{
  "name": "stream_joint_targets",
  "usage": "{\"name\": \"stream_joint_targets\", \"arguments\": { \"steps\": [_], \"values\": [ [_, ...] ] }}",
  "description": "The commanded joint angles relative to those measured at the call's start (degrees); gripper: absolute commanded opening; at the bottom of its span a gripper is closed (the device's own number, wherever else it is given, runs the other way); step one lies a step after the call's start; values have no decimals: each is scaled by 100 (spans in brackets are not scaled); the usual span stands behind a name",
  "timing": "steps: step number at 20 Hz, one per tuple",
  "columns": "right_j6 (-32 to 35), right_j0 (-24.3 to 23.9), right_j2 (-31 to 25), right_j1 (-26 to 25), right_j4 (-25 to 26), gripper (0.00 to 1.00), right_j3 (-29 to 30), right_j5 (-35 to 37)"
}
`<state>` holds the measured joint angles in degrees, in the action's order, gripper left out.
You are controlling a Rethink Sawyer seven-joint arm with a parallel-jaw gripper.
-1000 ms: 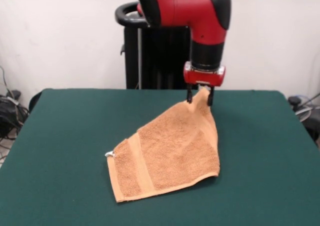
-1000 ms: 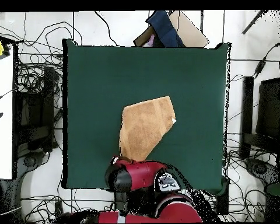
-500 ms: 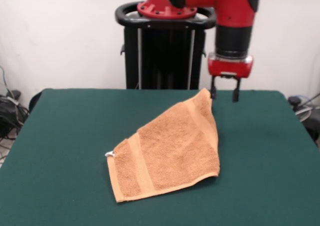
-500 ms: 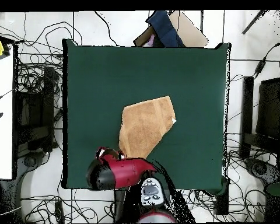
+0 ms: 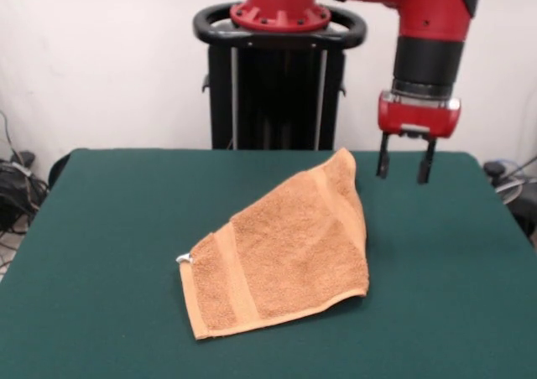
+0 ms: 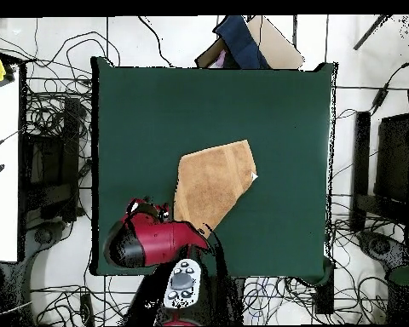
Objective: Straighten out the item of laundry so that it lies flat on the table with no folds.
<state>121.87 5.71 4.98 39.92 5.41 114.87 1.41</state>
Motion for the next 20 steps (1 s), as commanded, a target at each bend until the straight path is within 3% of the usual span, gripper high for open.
{"name": "stream_joint_targets", "arguments": {
  "steps": [1,4,9,20],
  "values": [
    [1011,531,922,-1117,-612,100,-918,-701],
    [1038,909,1262,-1515,-925,100,-1068,-909],
    [914,1081,1140,-1981,-1211,100,-1245,-1106],
    [716,2065,2038,-1704,-1718,100,-1248,-248]
  ]
}}
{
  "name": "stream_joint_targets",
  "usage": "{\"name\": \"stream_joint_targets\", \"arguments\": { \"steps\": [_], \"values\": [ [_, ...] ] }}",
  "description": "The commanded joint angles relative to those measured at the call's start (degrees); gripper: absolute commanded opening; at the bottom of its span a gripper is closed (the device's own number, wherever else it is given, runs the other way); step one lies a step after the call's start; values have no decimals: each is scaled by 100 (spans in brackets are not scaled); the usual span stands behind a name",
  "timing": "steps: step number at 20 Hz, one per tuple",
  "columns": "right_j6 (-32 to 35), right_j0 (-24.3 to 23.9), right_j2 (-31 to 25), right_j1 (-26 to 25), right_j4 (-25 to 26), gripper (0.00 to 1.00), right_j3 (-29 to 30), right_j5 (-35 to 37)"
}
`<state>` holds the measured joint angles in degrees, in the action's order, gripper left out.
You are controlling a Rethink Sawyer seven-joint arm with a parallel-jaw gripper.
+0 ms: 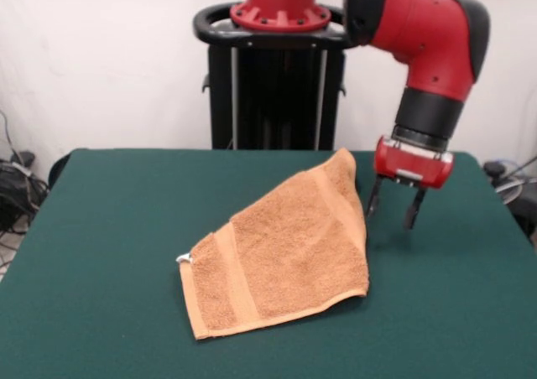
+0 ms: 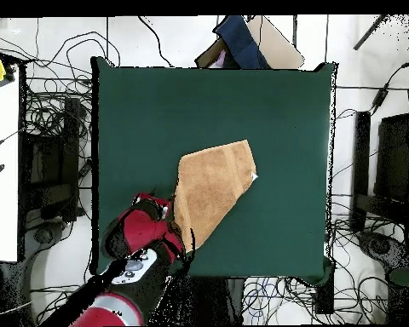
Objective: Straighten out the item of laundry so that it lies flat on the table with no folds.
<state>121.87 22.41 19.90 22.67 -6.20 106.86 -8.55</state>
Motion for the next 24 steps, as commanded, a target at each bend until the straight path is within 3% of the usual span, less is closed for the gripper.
{"name": "stream_joint_targets", "arguments": {
  "steps": [1,7,11,15,19,24],
  "values": [
    [685,495,724,34,-617,100,-520,990],
    [1083,990,1717,-1019,-1562,100,-1598,1777],
    [1314,1074,2215,-1737,-2036,100,-2477,2251],
    [1445,981,2385,-2163,-2334,100,-3147,2536],
    [1117,663,1938,-2226,-2301,100,-3607,2674],
    [936,537,1931,-2537,-2190,100,-3989,2907]
  ]
}}
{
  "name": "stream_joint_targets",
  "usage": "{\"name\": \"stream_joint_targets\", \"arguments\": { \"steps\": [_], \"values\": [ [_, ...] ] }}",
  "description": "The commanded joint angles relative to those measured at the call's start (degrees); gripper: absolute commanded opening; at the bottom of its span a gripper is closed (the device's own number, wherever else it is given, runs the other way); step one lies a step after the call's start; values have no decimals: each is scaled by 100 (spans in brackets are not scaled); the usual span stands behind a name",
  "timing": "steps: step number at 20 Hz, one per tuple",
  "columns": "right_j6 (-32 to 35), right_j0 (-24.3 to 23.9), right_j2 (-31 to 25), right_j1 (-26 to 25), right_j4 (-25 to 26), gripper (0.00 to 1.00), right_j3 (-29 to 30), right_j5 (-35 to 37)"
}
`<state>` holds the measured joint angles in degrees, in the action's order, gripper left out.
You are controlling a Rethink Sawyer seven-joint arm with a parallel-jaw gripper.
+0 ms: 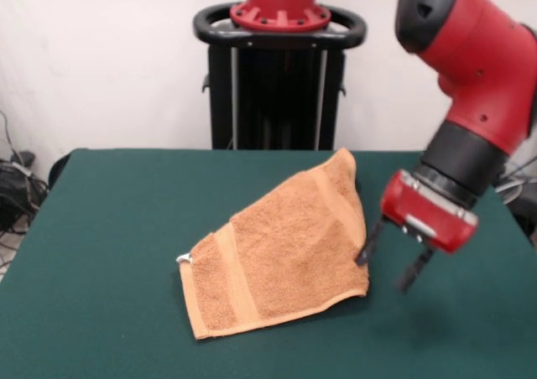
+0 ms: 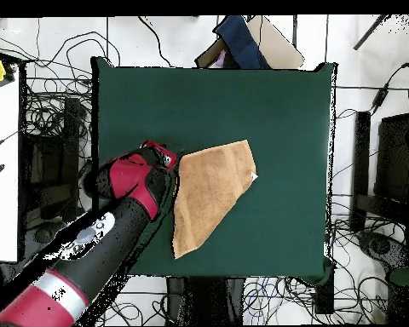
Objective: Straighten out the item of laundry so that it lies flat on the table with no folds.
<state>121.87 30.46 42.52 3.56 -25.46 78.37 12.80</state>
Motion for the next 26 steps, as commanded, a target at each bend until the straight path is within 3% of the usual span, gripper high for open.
{"name": "stream_joint_targets", "arguments": {
  "steps": [1,5,10,14,19,23,26],
  "values": [
    [873,-282,-267,-679,-192,100,-1238,981],
    [670,-256,-147,-565,84,100,-1212,1585],
    [853,149,429,-664,311,100,-896,2015],
    [869,378,360,-432,453,100,-620,2357],
    [1021,471,2,-333,383,100,-550,2501],
    [767,176,-919,22,149,100,-157,1915],
    [671,75,-1224,196,175,100,111,1662]
  ]
}}
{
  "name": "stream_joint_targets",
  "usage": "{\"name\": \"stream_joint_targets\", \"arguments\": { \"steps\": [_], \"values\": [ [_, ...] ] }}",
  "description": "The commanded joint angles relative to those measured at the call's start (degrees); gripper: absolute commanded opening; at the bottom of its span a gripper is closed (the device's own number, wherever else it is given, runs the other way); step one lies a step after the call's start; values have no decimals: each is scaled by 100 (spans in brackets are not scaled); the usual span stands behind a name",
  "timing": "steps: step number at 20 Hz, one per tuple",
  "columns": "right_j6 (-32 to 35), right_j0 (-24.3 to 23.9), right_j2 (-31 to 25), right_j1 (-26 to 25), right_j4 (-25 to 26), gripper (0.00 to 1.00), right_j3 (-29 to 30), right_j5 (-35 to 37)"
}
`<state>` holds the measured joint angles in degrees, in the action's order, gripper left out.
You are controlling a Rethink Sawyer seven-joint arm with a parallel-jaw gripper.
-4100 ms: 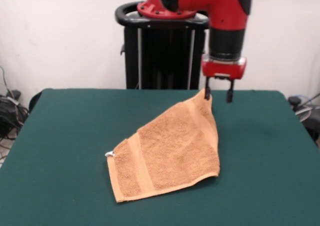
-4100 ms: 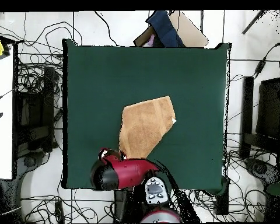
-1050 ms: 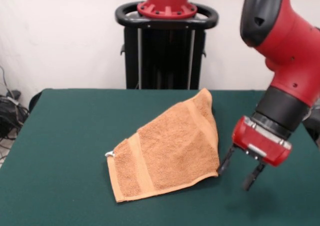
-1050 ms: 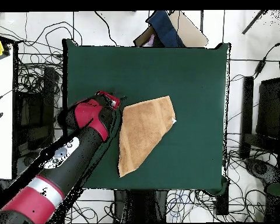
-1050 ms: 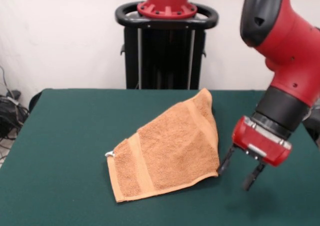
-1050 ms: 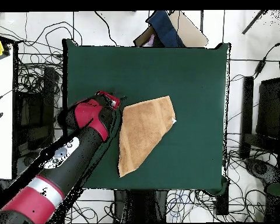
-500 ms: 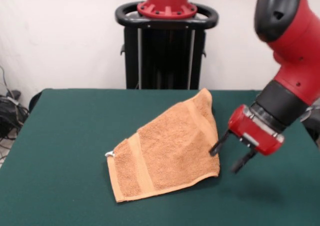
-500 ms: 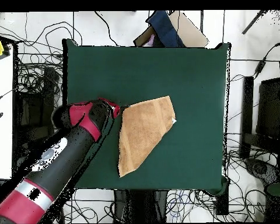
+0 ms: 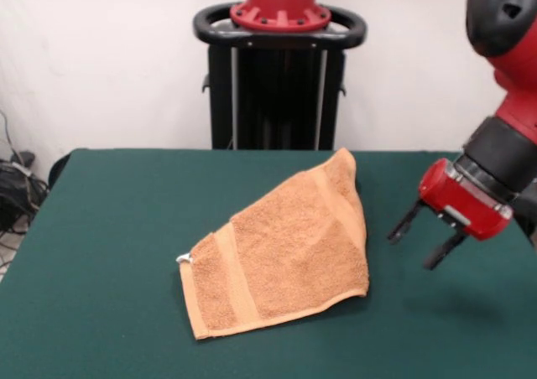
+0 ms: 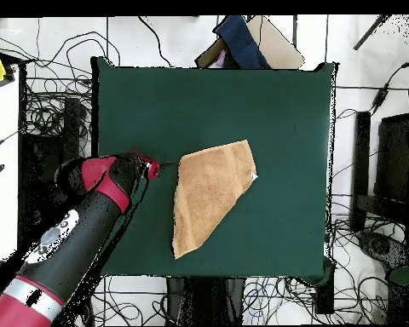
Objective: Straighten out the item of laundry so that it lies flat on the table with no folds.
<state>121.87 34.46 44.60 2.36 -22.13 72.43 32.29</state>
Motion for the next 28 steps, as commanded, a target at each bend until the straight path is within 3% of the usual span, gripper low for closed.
{"name": "stream_joint_targets", "arguments": {
  "steps": [1,5,13,18,28],
  "values": [
    [694,-325,-1454,340,-112,100,806,-371],
    [1230,263,-314,-147,286,100,688,78],
    [1726,585,716,-1193,224,100,-64,541],
    [1614,319,-58,-1178,-225,100,75,-402],
    [1845,356,-26,-1801,-478,100,71,-1185]
  ]
}}
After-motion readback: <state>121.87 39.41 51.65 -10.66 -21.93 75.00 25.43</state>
